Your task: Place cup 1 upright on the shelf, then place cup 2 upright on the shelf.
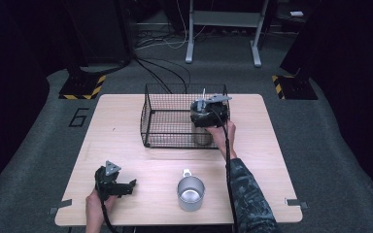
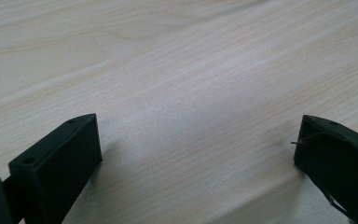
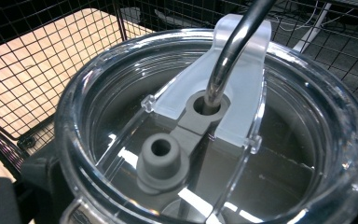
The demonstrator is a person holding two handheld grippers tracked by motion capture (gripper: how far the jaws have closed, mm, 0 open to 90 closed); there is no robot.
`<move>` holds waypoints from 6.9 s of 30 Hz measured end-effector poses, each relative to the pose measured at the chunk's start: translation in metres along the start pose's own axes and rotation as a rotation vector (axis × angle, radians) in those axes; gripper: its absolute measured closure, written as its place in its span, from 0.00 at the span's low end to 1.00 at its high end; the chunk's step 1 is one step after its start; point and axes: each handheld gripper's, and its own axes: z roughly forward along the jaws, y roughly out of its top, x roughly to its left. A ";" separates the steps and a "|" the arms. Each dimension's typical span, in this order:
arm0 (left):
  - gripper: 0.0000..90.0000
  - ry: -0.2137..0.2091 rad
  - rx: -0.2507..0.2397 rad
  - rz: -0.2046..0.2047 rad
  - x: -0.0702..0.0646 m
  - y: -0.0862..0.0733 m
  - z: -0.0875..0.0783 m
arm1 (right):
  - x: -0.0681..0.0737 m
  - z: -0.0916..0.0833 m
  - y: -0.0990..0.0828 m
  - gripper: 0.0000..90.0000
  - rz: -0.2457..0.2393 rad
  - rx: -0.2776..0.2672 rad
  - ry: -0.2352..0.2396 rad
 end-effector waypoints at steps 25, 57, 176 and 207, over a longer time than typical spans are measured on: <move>0.01 0.003 0.003 0.007 0.000 0.000 0.000 | 0.002 -0.010 0.000 0.02 -0.008 0.089 0.003; 0.01 0.001 0.003 0.007 0.000 0.000 0.000 | 0.012 -0.093 0.003 0.00 -0.104 0.029 0.034; 0.00 -0.513 -0.277 0.275 -0.120 0.056 -0.056 | -0.053 -0.124 -0.212 0.00 0.033 0.210 -0.059; 0.00 -0.619 -0.245 0.441 -0.172 0.080 -0.028 | -0.053 -0.125 -0.211 0.00 0.029 0.218 -0.055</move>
